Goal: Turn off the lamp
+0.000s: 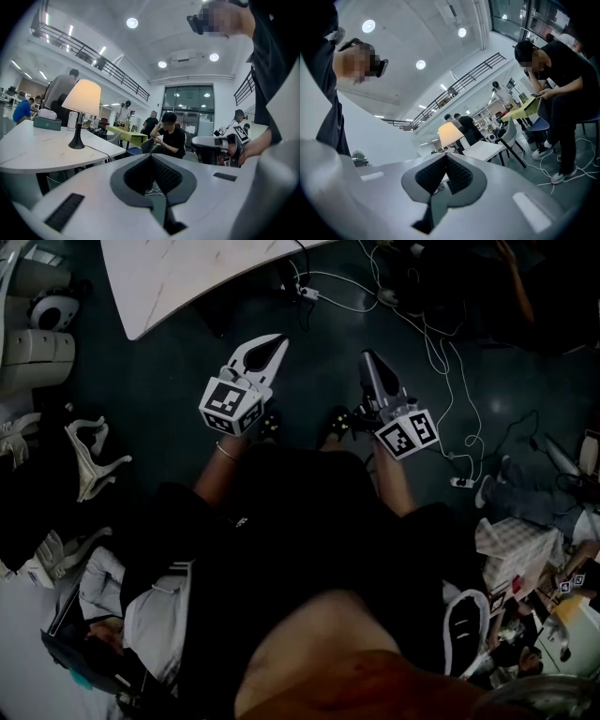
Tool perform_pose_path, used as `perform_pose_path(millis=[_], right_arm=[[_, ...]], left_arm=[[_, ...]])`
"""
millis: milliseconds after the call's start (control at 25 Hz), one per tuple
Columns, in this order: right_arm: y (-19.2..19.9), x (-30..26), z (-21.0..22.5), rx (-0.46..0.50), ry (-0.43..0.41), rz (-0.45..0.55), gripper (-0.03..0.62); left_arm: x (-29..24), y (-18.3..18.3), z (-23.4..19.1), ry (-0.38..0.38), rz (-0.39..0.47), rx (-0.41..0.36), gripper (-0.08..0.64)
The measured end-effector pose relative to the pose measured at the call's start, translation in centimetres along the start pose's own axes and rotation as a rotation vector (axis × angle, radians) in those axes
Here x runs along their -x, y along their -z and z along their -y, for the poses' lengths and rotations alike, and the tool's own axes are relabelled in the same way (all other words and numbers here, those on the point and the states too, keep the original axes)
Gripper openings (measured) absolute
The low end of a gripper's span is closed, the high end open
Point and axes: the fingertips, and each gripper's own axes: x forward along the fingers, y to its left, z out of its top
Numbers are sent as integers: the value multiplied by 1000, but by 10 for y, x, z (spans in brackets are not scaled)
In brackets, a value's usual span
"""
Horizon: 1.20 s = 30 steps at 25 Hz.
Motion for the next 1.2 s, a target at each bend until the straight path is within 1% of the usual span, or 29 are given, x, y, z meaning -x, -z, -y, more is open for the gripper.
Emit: perform_pose_path(millis=[240, 560, 720, 960, 1200], right_arm=[[-11, 6, 28, -20, -69, -37, 2], [-15, 11, 40, -31, -177, -87, 0], [-24, 13, 55, -27, -207, -100, 2], [-29, 17, 77, -55, -249, -129, 0], [-27, 31, 80, -68, -264, -132, 1]], left_arm=[[-16, 0, 20, -67, 19, 0, 8], [-13, 0, 33, -199, 63, -6, 8], [-20, 0, 38, -244, 67, -9, 8], [-36, 2, 49, -299, 63, -7, 8], [-29, 9, 61, -338, 59, 4, 8]])
